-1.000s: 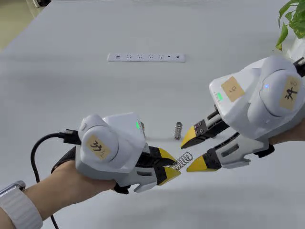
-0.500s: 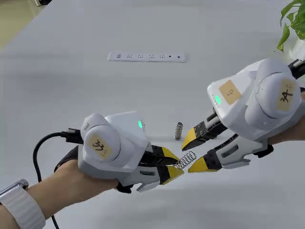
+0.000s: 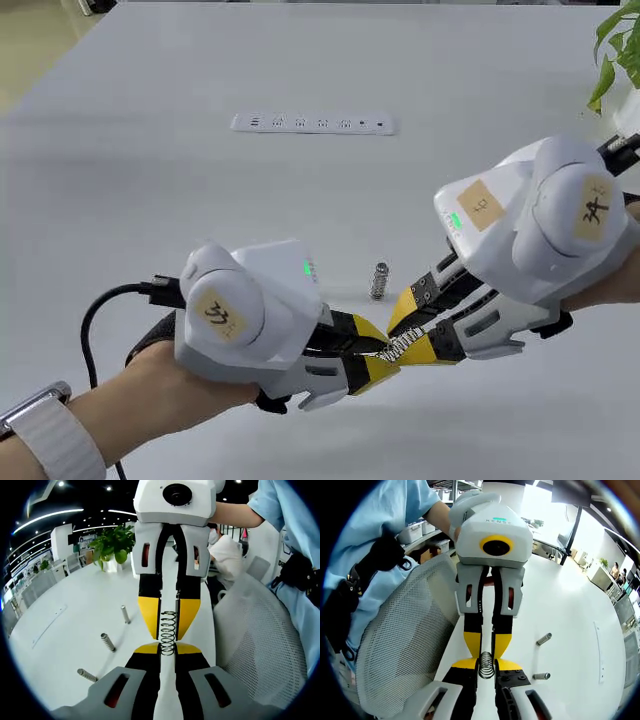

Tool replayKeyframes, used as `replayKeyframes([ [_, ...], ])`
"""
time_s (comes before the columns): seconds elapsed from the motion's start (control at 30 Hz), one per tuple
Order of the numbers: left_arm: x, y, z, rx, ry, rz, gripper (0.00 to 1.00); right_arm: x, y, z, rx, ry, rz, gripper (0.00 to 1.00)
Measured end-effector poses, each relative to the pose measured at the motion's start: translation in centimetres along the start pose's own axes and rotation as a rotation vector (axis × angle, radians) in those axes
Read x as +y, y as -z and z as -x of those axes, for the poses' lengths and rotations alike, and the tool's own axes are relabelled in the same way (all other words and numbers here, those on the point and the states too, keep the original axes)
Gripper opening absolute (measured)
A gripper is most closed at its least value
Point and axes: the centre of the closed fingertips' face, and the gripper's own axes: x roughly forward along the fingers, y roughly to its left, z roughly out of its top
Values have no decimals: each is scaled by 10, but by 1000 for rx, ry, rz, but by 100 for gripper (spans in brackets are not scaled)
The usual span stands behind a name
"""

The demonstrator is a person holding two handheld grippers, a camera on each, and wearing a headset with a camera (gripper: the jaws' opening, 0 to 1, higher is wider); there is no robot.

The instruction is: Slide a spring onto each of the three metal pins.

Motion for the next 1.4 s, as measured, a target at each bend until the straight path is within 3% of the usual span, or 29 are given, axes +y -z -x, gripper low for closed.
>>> replayKeyframes([
  [0.93,-4,-3,-5,-35,-2,-12,7,5,4,1,36,-24,-7,7],
  [1.23,-1,3,-3,-45,-32,1,7,3,4,-4,43,-31,-12,7],
  [1.4,5,14,1,-42,-57,35,12,-2,9,-8,47,-28,-27,7],
])
